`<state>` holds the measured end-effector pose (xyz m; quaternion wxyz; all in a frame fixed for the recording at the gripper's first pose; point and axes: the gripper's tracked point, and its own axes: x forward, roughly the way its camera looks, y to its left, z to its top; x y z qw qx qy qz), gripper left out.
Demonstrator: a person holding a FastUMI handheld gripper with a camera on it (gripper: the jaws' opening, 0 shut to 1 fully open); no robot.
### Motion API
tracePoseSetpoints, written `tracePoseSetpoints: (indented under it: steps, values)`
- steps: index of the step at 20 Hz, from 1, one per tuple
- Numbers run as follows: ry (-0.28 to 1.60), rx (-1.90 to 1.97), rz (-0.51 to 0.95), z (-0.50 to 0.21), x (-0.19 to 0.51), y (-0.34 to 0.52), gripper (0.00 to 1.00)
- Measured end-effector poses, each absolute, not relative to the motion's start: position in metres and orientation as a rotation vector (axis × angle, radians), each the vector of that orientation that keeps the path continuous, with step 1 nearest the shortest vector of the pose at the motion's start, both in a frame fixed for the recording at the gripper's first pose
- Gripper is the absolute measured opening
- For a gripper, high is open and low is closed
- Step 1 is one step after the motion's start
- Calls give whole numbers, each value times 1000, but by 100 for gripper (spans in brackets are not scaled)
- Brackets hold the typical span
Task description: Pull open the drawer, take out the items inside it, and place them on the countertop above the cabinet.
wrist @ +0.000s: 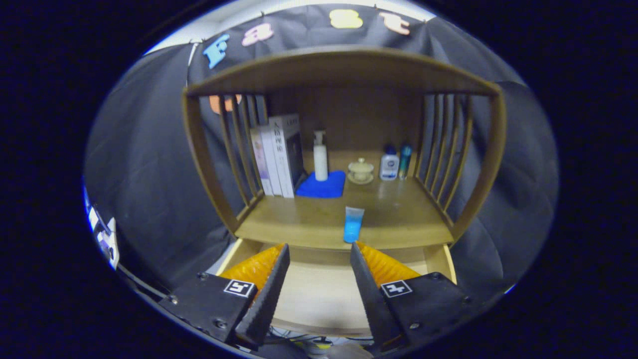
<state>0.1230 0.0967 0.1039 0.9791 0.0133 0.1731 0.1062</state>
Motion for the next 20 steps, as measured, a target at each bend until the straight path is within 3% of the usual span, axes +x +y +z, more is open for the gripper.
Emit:
tracePoseSetpoints:
  steps: [5,12,20]
  values:
    - [61,44,204,120,37,85,99]
    - [-51,31,191,61,-8,76,99]
    - [-50,15,35,-29,-16,39,99]
